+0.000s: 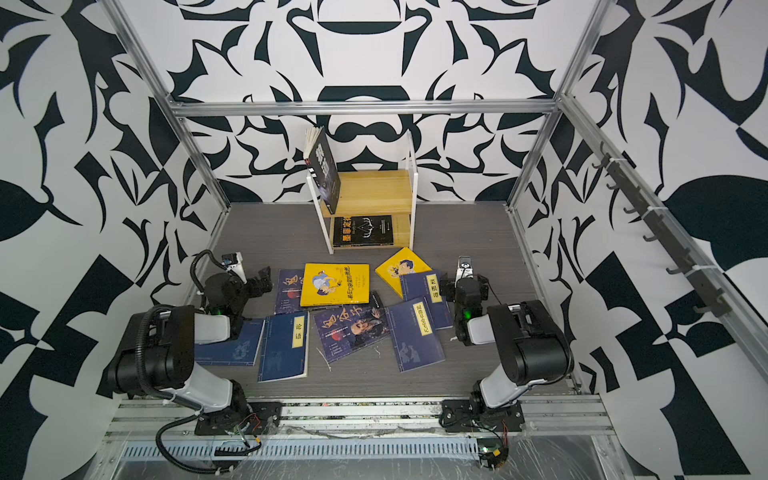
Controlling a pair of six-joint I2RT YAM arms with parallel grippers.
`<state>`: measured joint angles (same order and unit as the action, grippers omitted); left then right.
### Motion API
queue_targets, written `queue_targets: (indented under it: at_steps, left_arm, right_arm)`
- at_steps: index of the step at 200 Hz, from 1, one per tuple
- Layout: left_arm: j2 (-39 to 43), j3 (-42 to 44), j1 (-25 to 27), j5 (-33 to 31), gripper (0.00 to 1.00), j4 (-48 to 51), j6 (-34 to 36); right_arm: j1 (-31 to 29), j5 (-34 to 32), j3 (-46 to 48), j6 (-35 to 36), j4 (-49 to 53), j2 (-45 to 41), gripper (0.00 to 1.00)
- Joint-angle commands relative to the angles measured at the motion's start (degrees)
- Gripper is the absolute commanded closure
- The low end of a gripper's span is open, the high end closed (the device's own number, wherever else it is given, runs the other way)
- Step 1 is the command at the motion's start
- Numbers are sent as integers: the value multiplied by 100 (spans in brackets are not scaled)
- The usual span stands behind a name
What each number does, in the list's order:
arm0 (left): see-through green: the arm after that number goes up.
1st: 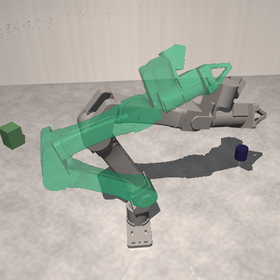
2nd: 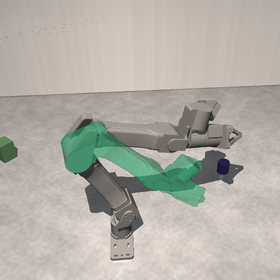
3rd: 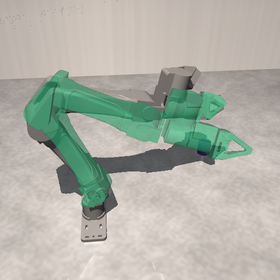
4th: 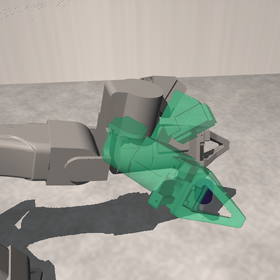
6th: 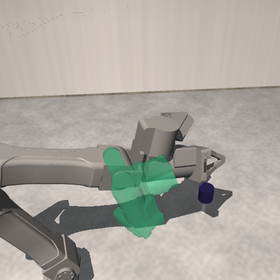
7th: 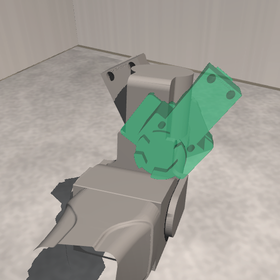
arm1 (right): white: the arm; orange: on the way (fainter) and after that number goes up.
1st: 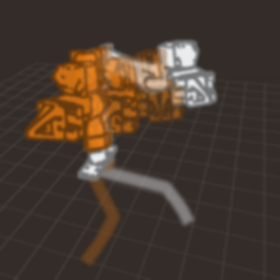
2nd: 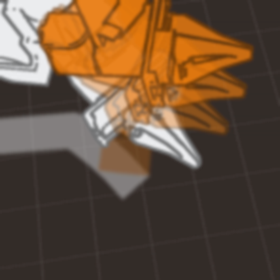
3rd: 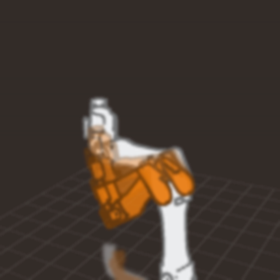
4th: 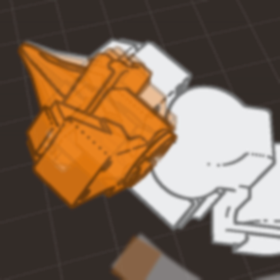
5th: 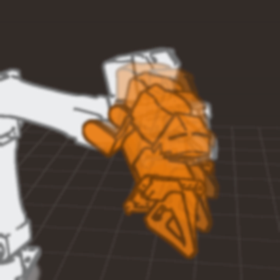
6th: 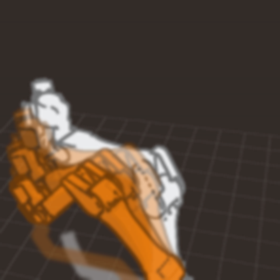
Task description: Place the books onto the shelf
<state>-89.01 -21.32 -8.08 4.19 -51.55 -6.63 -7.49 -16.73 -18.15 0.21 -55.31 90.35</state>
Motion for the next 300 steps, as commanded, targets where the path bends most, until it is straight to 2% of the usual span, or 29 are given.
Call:
queue_targets:
  at_steps: [1,112,137,153,165,187,199,215,230,253,300]
  left_arm:
    - [-49,-39,-12,-30,0,-111,-76]
    - [169,-159,-18,101,0,242,38]
    - [713,-1025,-13,229,0,2154,128]
    - [783,-2093,-4,450,0,3950,138]
    - [685,-2918,27,589,0,5328,63]
    - [682,-3905,172,1070,0,6858,-252]
    - [710,-4236,286,1304,0,7418,-517]
    - [644,-4482,431,1605,0,7943,-886]
    - [610,-4326,449,2048,0,7959,-1177]
    - [724,-3549,456,2681,0,7140,-1499]
    - [477,-2881,542,3064,0,6388,-2042]
  right_arm:
    - [-7,-50,-109,-15,-146,-21,0]
    - [-21,-276,66,-39,-347,-179,0]
    - [-27,-424,-38,-91,587,-1052,0]
    - [-34,-344,-403,-145,1683,-1586,0]
    - [-31,-312,-796,-473,2583,-1877,0]
    - [-34,360,-1362,-1185,3689,-2197,5]
    - [-63,950,-1640,-1607,4101,-2260,8]
    - [-228,1390,-2014,-2100,4540,-2169,10]
    - [-615,1522,-2378,-2244,4891,-1954,11]
    - [-1259,1619,-2877,-2377,5255,-1541,12]
    - [-1986,2182,-3395,-3429,5256,-604,18]
